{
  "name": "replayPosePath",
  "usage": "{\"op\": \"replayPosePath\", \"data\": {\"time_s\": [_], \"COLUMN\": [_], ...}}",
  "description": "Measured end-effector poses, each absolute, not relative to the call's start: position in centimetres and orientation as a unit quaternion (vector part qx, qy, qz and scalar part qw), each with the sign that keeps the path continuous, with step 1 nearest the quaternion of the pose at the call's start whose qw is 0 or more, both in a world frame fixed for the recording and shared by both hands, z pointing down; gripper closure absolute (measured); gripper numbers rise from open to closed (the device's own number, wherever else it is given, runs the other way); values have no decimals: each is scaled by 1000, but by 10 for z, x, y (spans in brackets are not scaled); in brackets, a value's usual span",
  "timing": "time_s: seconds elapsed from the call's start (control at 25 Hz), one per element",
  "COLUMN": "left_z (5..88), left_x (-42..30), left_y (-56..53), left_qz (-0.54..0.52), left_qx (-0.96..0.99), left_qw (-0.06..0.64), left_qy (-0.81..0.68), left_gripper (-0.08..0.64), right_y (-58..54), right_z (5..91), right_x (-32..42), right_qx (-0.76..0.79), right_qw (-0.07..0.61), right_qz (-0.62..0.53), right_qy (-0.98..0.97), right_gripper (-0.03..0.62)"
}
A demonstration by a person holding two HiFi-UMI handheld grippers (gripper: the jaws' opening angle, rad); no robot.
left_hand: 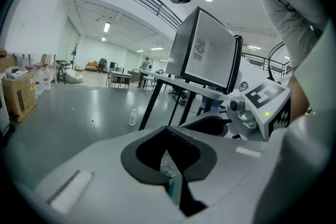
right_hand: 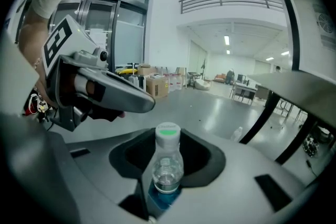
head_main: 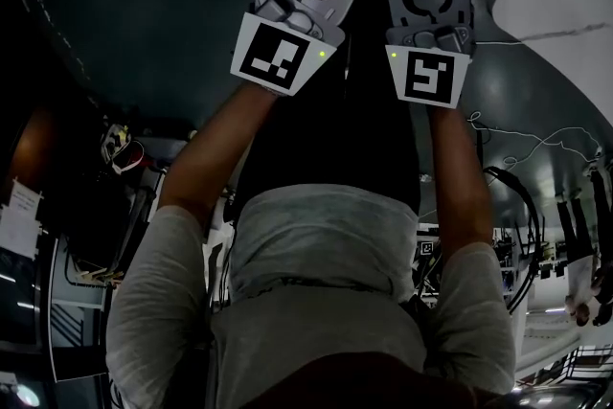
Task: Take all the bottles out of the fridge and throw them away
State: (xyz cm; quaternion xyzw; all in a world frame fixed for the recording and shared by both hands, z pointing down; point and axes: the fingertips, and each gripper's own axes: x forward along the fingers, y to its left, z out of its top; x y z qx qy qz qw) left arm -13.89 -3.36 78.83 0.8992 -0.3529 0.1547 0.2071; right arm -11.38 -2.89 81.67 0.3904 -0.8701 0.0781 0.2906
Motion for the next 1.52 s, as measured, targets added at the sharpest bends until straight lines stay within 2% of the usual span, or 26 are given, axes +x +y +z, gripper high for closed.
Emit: {"op": "replayPosePath", "data": {"time_s": [0.52,0.72,0.84,1.04,1.24,1.52], "left_z": [803,796,782,740,683,602], "left_x": [-138,-128,-132,-134,-134,-127], "left_y": [-36,-34,-35,-34,-46,-56], "left_qz": [156,157,151,133,121,93], "left_qx": [899,898,897,898,898,916], "left_qw": [209,211,210,210,195,163], "left_qy": [-350,-352,-359,-364,-375,-354], "left_gripper": [551,551,551,551,551,551], "right_y": [-30,-28,-23,-17,-35,-68], "right_z": [849,836,813,752,691,602], "right_x": [-109,-104,-117,-132,-121,-98], "right_qx": [393,396,384,386,414,434], "right_qw": [314,305,289,253,210,185], "right_qz": [68,66,64,79,88,79], "right_qy": [-861,-864,-874,-884,-881,-878], "right_gripper": [443,443,445,491,505,543]}}
